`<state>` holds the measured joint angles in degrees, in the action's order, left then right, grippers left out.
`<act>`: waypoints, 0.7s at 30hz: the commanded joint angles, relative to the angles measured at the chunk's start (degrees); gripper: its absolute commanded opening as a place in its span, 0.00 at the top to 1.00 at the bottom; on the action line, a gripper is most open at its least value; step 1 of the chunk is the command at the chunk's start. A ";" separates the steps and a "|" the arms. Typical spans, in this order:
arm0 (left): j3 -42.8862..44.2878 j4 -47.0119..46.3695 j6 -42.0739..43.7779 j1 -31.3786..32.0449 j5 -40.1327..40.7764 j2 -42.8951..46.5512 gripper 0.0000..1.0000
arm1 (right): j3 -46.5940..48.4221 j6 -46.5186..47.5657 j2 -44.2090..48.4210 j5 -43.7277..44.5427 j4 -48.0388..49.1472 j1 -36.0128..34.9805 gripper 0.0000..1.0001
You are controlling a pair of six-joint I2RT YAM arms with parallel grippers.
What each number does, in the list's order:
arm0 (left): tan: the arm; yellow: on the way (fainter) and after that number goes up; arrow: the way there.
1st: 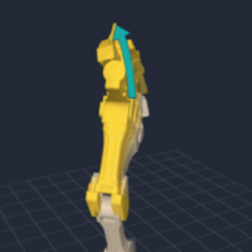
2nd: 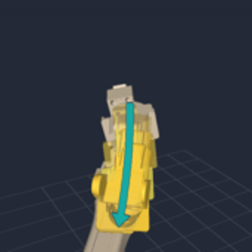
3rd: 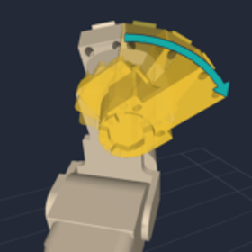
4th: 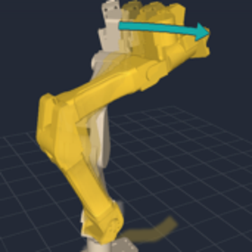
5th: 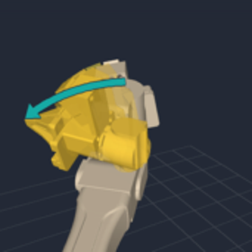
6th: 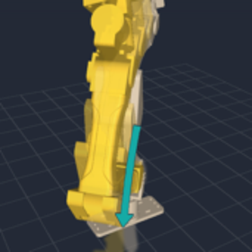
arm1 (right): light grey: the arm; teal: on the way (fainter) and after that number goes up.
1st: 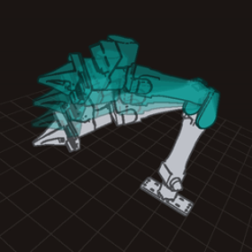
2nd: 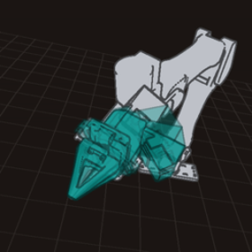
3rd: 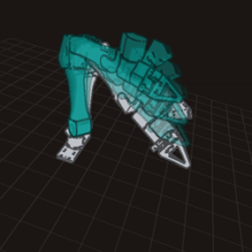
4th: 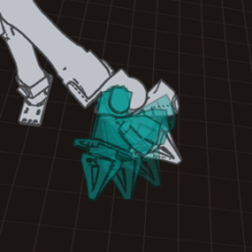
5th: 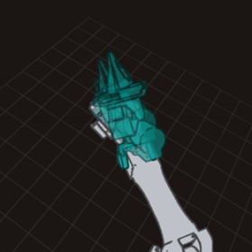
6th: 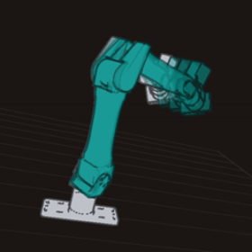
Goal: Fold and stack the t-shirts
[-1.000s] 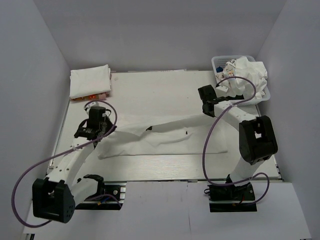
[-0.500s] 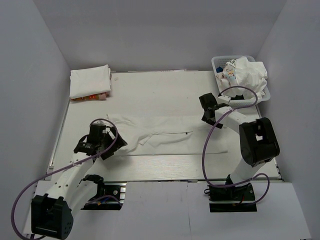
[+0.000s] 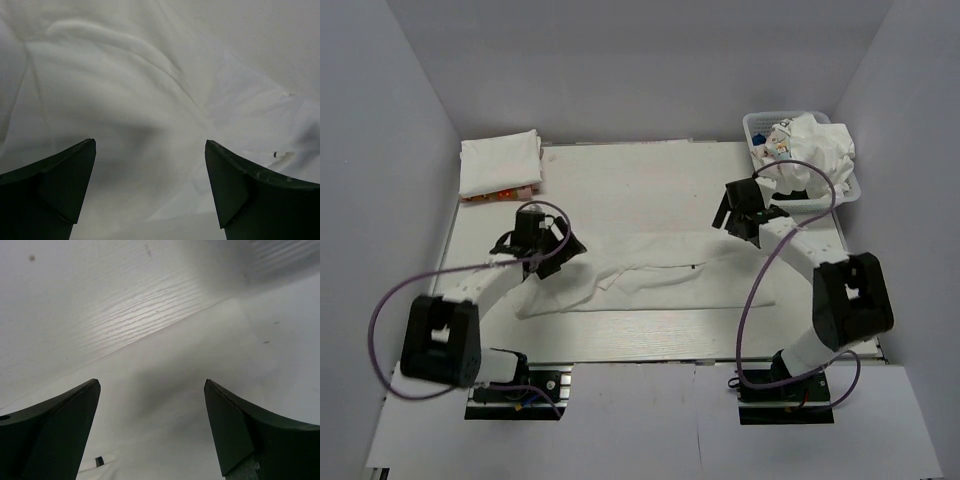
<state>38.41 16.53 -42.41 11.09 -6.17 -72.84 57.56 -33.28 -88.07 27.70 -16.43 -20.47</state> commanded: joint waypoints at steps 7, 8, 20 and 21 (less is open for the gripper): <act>16.32 -8.45 2.42 0.16 -2.45 -28.92 0.00 | -3.74 -1.26 -10.81 -13.37 5.26 -0.01 0.10; 17.73 -8.45 2.42 0.16 0.61 -30.94 0.00 | -4.99 -2.13 -9.06 -14.60 5.26 -0.53 0.10; 94.51 -0.80 7.78 5.78 -11.82 -87.76 0.00 | -30.49 -6.02 16.44 -33.92 6.24 -18.61 0.10; 100.92 -2.63 7.78 6.57 -17.59 -90.09 0.00 | -30.40 -4.44 16.27 -35.77 6.06 -21.25 0.10</act>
<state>129.05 5.48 -36.95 14.87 -14.46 -152.81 28.97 -38.79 -71.64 1.96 -3.09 -36.07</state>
